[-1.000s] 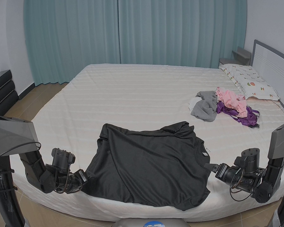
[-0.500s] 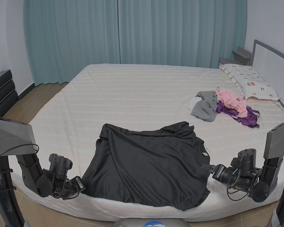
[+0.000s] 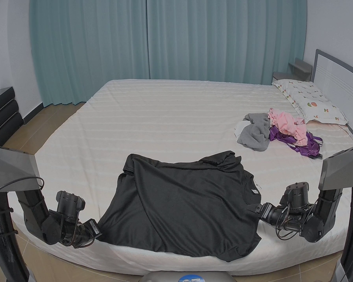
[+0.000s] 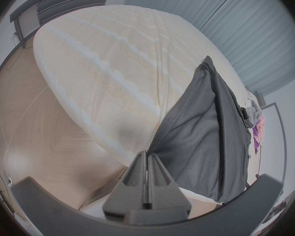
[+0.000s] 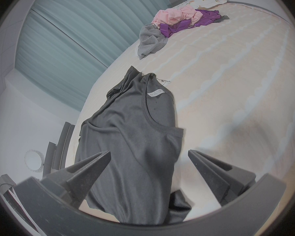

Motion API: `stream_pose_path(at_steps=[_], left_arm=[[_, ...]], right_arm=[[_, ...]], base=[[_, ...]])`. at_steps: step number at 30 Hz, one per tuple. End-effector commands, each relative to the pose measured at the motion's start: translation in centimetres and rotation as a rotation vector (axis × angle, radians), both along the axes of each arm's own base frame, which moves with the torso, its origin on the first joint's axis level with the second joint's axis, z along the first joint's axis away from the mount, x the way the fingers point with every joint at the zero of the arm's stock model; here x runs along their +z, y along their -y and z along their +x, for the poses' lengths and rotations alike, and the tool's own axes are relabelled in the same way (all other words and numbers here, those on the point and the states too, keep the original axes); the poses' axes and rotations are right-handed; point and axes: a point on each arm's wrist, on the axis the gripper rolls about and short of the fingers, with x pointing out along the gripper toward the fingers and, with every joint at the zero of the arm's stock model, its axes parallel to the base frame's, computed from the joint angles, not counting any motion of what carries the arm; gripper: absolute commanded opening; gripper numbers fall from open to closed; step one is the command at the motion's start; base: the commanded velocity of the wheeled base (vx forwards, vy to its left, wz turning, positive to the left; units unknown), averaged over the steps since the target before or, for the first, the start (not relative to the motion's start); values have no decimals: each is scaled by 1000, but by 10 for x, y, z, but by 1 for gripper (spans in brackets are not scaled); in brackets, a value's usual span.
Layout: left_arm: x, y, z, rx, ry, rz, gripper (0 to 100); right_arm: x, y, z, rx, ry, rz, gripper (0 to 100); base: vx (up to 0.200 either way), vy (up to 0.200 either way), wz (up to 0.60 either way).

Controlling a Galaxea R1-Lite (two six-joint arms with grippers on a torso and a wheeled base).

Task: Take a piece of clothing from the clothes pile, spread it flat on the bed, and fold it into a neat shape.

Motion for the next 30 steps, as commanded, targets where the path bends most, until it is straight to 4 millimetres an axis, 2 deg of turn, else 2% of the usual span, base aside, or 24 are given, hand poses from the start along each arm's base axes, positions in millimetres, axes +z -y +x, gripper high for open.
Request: stream_pose_path(at_steps=[1, 4, 5, 10, 14, 16, 22, 27, 29, 30], left_arm=[[0, 0, 0, 1, 2, -1, 0], [0, 0, 0, 2, 2, -1, 0], [0, 0, 0, 2, 2, -1, 0], [0, 0, 0, 1, 1, -1, 0], [0, 0, 1, 1, 2, -1, 0], [0, 0, 2, 1, 7, -2, 0], [2, 2, 9, 3, 30, -9, 0], [2, 2, 11, 5, 39, -13, 0], [3, 3, 12, 5, 48, -14, 0], [4, 3, 15, 4, 80, -18, 0]], right_arm=[[-9, 0, 15, -4, -12, 1, 100], [-18, -1, 20, 3, -29, -10, 100], [-19, -1, 21, 2, -34, -10, 0], [-21, -1, 25, 0, -30, -8, 0], [-12, 4, 44, -29, 40, 10, 0], [-6, 6, 56, -45, 87, 19, 0], [19, 17, 109, -112, 222, 40, 0], [41, 14, 145, -112, 279, 39, 0], [42, 12, 149, -107, 281, 34, 0], [43, 9, 162, -82, 294, -2, 0]], base=[[0, 0, 0], [0, 0, 0], [0, 0, 0], [0, 0, 0], [0, 0, 0], [0, 0, 0], [0, 0, 0], [0, 0, 0], [0, 0, 0], [0, 0, 0]])
